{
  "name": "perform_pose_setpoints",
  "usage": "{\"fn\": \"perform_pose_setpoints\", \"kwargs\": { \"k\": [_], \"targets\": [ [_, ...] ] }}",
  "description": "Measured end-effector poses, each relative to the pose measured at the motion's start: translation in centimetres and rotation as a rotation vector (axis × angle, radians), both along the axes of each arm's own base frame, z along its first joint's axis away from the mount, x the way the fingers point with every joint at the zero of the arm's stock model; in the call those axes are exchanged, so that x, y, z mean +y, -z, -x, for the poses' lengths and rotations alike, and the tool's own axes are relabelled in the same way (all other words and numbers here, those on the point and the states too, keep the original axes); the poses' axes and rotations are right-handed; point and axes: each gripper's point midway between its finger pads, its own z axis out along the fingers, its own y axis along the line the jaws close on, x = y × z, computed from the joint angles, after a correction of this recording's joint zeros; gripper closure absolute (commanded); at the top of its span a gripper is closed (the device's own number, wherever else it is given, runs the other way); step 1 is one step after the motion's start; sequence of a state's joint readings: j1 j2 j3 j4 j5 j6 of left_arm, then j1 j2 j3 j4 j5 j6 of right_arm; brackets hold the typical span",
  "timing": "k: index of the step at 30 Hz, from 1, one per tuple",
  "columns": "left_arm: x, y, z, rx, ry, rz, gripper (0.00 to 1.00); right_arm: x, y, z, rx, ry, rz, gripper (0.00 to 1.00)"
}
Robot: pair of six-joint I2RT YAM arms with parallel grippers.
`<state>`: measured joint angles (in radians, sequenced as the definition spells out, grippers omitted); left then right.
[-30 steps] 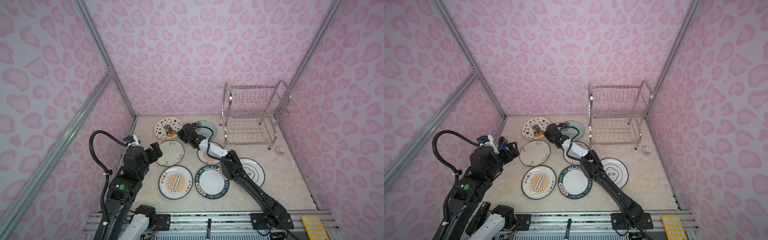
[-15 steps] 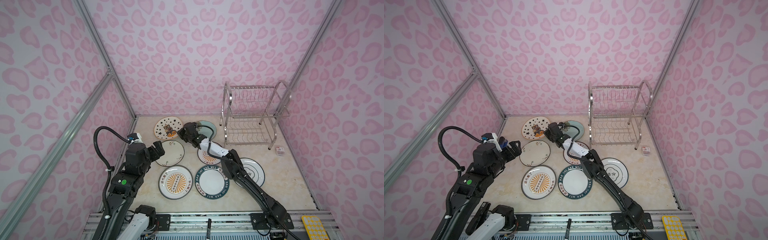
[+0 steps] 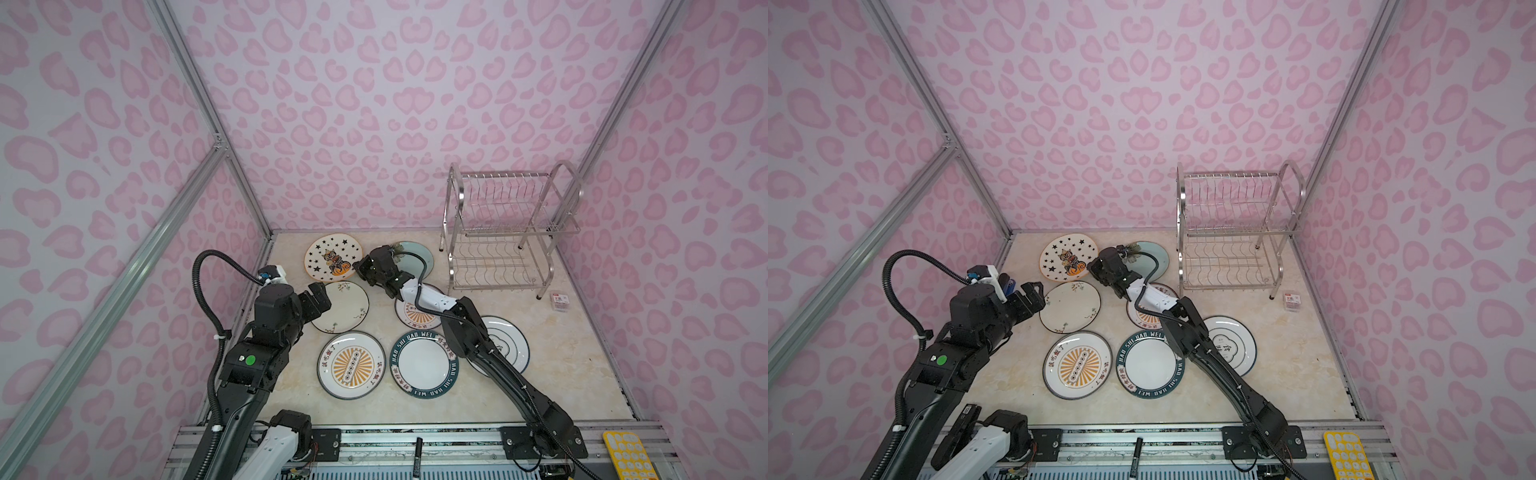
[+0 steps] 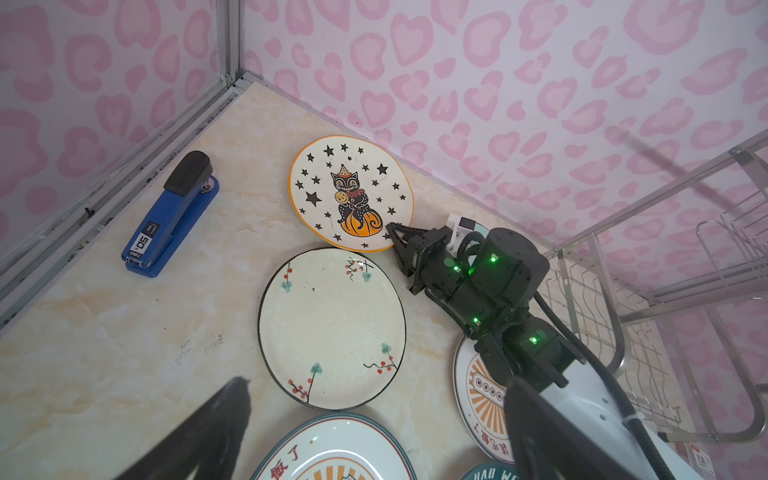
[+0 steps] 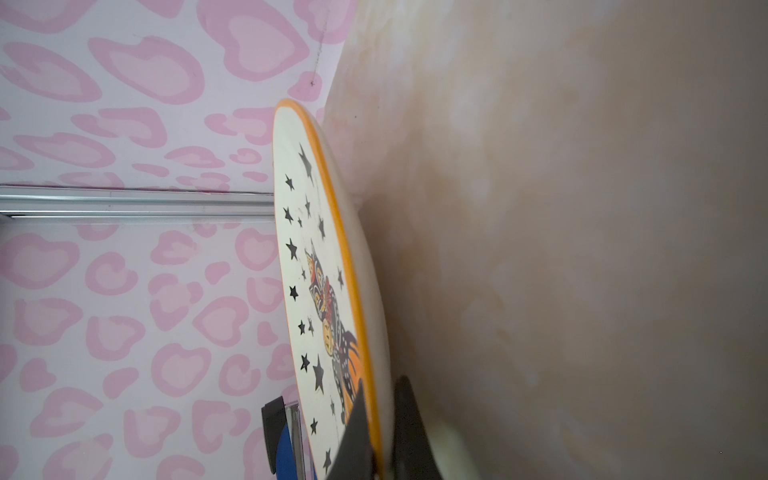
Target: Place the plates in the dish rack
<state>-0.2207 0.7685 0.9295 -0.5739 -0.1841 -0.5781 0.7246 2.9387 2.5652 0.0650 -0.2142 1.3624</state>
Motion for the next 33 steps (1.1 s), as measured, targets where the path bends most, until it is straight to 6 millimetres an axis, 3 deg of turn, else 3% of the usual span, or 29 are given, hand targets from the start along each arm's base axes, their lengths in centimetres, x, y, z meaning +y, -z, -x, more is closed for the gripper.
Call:
{"fn": "perform_pose_setpoints", "kwargs": {
  "k": [33],
  "targets": [
    [0.35,0.37,-0.17,0.014,-0.021,-0.011,0.03,0.11,-0.28,-0.14,-0.047,-0.046,-0.042,1.00]
  ]
}}
